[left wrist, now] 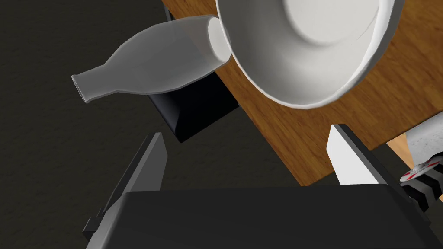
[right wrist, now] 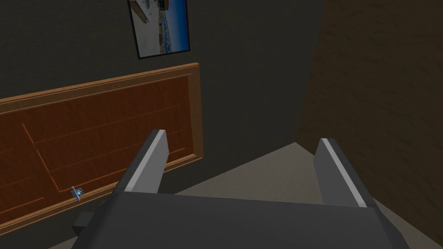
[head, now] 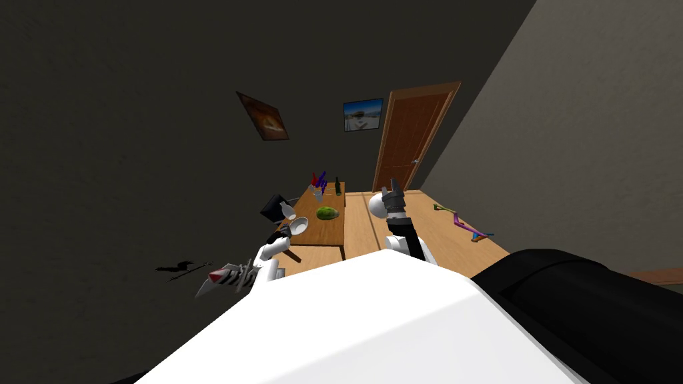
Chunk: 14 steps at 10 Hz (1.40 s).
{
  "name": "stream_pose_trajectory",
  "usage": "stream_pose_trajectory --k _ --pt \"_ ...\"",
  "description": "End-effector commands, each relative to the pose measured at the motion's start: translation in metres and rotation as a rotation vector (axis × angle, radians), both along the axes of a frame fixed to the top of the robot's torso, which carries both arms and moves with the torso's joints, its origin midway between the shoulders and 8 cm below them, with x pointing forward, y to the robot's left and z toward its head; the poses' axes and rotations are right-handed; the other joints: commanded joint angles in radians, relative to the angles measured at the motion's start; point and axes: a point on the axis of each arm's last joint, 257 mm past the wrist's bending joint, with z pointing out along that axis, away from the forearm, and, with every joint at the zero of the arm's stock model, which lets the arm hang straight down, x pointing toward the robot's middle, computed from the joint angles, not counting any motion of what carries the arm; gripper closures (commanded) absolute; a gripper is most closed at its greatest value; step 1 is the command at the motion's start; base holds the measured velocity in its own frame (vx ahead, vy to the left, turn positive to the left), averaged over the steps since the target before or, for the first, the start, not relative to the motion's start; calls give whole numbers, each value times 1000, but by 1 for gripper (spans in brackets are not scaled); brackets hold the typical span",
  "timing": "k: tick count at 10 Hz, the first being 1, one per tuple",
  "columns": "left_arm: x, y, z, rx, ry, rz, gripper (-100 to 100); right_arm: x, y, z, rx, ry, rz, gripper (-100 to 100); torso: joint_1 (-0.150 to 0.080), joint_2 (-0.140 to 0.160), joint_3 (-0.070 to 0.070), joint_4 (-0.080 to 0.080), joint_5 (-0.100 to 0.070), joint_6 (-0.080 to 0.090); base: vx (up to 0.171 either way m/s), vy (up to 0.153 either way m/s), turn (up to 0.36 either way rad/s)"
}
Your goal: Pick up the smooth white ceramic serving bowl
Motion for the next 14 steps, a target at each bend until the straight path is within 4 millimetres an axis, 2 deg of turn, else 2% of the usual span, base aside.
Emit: stream_pose_trajectory --k 1,7,9,10,11,12,13,14 --pt "-5 -1 -17 -22 53 10 -100 0 0 0 0 0 0 0 0 0 0 0 0 0 2 53 -154" --pt "-23 -8 -60 -70 178 31 -100 0 0 0 0 0 0 0 0 -1 0 0 0 -1 4 37 -80" --pt "-34 -12 -78 -89 230 40 -100 0 0 0 0 0 0 0 0 -1 -1 0 0 0 16 40 -119" --pt "-46 -16 -94 -107 276 46 -100 0 0 0 0 0 0 0 0 -2 -1 0 0 0 46 37 -130" --pt "-46 -16 -94 -107 276 46 -100 0 0 0 0 0 0 0 0 -3 -2 -1 0 -1 43 30 -38" --pt "-59 -22 -109 -122 313 50 -100 0 0 0 0 0 0 0 -1 -3 -2 -1 0 -1 43 23 -70" --pt "-54 -17 -102 -114 292 48 -100 0 0 0 0 0 0 0 -1 -3 -2 -1 0 -1 -4 9 -25" --pt "-56 -17 -103 -116 297 49 0 0 0 0 0 0 0 0 -2 -1 -1 0 0 -1 0 0 0"
